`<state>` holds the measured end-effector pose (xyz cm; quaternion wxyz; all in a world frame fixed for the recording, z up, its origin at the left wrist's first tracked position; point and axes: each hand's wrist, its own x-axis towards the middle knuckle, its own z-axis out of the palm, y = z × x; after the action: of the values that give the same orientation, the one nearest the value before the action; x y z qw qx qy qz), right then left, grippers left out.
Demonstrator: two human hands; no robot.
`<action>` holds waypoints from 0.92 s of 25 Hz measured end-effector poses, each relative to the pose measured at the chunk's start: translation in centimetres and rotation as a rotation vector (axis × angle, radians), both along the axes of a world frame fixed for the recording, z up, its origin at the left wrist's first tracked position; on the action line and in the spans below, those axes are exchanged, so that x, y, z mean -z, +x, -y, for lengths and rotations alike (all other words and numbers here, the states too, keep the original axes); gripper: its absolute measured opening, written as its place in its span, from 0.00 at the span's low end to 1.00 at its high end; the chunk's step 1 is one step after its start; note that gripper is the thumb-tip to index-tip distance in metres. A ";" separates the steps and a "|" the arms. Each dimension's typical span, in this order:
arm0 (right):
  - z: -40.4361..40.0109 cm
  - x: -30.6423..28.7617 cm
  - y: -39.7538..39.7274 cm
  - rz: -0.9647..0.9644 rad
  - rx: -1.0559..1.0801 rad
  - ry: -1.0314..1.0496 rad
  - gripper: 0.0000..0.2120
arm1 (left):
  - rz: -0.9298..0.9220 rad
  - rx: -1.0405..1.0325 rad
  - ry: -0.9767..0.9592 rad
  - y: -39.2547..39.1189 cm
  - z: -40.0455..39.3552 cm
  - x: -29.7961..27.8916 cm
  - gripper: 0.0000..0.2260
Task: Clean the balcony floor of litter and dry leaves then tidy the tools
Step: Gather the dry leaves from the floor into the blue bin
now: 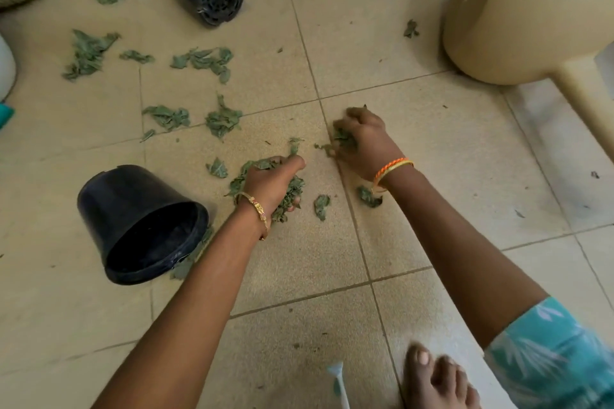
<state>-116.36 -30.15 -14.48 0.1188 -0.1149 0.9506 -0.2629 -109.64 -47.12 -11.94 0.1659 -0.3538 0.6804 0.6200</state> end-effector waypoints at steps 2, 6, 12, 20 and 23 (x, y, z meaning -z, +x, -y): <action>-0.4 1.3 1.3 -0.211 -0.003 -0.021 0.14 | -0.013 -0.044 0.066 0.3 0.2 0.2 0.09; -1.4 1.9 2.1 -0.389 0.021 -0.052 0.12 | 0.002 -0.021 0.215 1.0 -0.3 -0.4 0.06; -0.1 -2.7 3.6 -0.020 0.493 -0.561 0.08 | 0.107 0.080 0.323 2.0 -0.8 -2.0 0.11; 2.2 -4.5 11.8 0.034 0.331 -0.563 0.15 | 0.162 0.138 0.484 3.3 -3.0 -2.8 0.10; 1.3 -4.4 12.7 0.011 0.169 -0.385 0.21 | 0.187 0.123 0.291 4.2 -3.7 -2.2 0.08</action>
<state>-103.67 -31.42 -10.12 0.0772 -0.0538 0.8885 -0.4492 -105.39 -43.39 -9.79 0.3155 -0.3396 0.5855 0.6651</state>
